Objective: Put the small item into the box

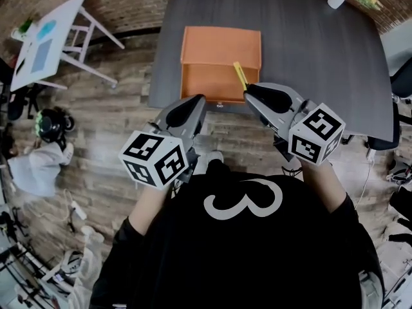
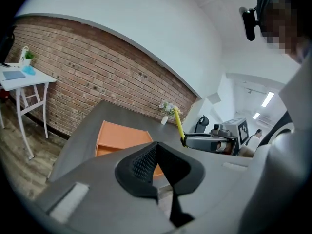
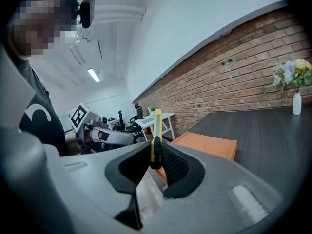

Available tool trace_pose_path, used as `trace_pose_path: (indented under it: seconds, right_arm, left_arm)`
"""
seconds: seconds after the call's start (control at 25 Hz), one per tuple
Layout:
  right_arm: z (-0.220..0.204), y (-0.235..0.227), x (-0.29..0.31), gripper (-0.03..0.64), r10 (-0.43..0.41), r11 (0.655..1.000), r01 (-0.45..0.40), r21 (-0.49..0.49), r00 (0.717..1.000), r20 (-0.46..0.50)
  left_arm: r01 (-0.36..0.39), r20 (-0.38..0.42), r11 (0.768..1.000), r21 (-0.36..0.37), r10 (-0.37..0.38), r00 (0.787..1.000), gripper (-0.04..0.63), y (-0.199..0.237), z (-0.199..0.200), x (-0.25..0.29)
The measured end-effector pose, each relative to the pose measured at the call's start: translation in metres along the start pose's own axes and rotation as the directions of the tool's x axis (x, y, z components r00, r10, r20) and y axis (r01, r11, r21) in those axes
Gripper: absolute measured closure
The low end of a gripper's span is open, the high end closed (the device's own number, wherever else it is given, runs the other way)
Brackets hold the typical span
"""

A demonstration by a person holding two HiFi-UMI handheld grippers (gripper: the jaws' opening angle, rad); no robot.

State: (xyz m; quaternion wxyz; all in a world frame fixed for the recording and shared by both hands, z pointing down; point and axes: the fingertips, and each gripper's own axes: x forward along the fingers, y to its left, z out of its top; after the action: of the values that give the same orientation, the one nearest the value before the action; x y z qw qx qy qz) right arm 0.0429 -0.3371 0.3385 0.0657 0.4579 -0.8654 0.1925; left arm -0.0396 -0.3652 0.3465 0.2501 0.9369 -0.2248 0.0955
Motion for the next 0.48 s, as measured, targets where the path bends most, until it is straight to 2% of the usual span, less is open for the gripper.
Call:
trace_pose_path:
  seconds: [0.48]
  right_arm:
    - [-0.029, -0.026, 0.055, 0.551, -0.076, 0.992, 0.058, -0.114, 0.984, -0.158]
  left_arm:
    - [0.04, -0.046, 0.999, -0.013, -0.04, 0.998, 0.583, 0.046, 0.001, 0.011]
